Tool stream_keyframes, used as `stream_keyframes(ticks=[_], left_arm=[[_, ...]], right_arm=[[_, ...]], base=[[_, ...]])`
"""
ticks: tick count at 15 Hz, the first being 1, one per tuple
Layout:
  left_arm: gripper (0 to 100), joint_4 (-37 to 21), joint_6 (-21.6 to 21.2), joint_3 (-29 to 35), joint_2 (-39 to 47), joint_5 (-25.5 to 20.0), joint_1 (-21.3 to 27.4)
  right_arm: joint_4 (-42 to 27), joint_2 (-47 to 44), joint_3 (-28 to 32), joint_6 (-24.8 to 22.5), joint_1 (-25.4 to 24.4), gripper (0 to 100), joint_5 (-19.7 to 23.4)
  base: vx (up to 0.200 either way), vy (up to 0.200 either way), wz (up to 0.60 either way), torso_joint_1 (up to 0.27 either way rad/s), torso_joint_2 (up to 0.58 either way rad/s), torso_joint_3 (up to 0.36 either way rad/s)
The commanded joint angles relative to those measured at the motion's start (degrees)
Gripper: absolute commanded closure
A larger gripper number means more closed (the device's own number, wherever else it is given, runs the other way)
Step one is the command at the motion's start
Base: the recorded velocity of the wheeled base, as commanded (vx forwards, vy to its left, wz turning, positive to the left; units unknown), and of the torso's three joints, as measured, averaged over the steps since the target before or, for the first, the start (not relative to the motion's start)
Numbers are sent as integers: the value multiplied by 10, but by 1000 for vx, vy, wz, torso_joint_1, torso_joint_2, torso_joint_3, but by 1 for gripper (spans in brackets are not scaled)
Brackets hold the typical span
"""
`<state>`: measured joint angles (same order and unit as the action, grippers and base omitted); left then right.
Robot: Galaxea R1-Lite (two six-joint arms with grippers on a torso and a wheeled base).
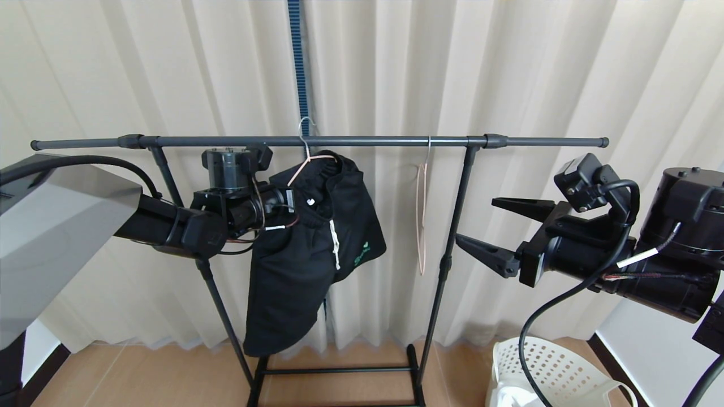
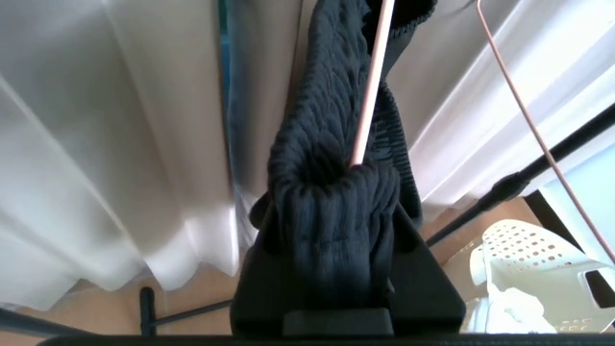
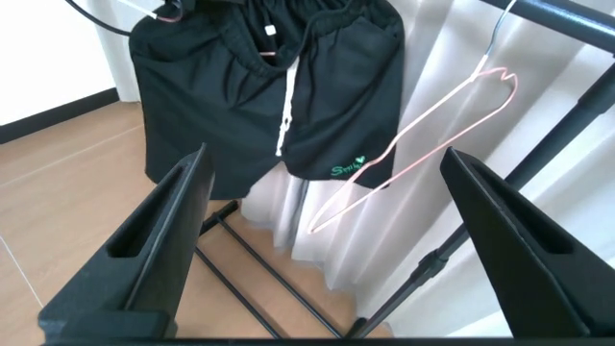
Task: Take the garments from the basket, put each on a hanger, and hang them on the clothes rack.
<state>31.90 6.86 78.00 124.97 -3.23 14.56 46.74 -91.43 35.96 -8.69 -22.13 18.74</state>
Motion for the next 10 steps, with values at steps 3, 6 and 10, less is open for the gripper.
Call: stream_keyframes(ticks=[3,6,10], left_arm=[[100,0,9,9,27,0,0],[100,0,10,10,29,0,0],[100,0,9,14,27,0,0]], right_arm=[[0,-3,-1,0,0,0,1],[0,-7,-1,0,0,0,1],[0,-8,1,0,0,0,1]], base=[[0,0,0,0,0,0],[0,0,0,0,0,0],[0,0,0,0,0,0]])
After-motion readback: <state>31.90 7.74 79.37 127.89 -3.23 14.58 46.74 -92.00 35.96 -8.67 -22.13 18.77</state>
